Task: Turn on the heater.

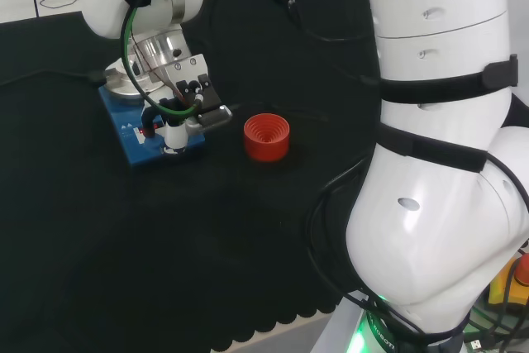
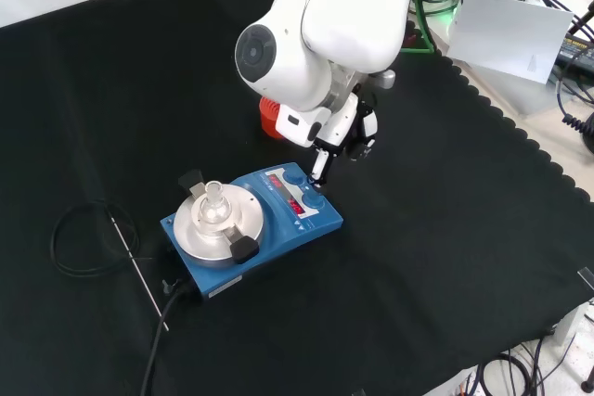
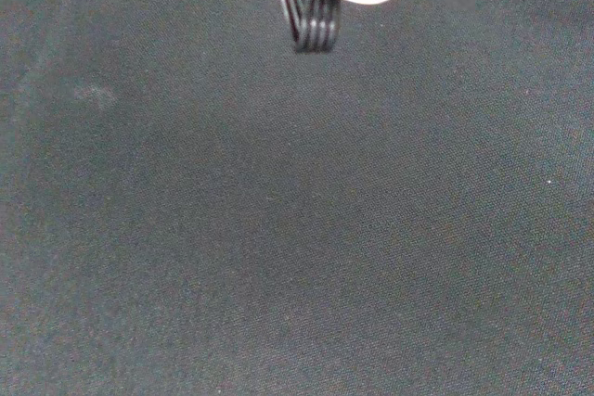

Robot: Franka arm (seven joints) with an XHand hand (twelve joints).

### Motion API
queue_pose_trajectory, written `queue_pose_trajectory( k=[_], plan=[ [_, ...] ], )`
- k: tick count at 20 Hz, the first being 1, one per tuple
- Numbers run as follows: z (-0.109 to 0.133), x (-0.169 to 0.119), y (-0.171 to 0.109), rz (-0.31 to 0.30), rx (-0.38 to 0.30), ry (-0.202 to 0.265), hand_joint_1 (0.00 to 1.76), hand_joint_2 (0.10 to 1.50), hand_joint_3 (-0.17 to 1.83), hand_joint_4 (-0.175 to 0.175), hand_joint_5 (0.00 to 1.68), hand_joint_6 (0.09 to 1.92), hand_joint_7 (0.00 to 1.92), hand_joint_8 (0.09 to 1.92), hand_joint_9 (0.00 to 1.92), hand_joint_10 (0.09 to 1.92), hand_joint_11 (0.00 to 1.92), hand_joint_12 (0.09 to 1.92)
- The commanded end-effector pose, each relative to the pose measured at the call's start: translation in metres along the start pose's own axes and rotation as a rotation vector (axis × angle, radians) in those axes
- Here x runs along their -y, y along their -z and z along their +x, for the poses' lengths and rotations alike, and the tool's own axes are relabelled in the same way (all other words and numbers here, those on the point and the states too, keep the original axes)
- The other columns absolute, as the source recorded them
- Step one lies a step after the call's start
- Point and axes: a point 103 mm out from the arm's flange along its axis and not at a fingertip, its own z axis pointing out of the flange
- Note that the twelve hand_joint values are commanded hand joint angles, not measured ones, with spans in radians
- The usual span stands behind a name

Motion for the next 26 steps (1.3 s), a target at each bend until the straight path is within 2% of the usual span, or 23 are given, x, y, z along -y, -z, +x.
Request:
queue_pose_trajectory(
  k=[1, 11, 26],
  plan=[
    [-0.003, -0.004, -0.004, 0.009, 0.003, -0.004, 1.42, 0.73, 1.0, -0.056, 0.26, 0.64, 1.63, 1.39, 1.72, 1.33, 1.5, 1.38],
    [-0.009, -0.008, -0.001, -0.023, 0.007, -0.016, 1.42, 0.72, 1.01, -0.055, 0.27, 0.63, 1.63, 1.39, 1.73, 1.33, 1.5, 1.39],
    [-0.009, -0.014, -0.005, -0.011, 0.008, -0.026, 1.41, 0.72, 1.03, -0.055, 0.27, 0.63, 1.64, 1.39, 1.73, 1.33, 1.5, 1.39]
  ],
)
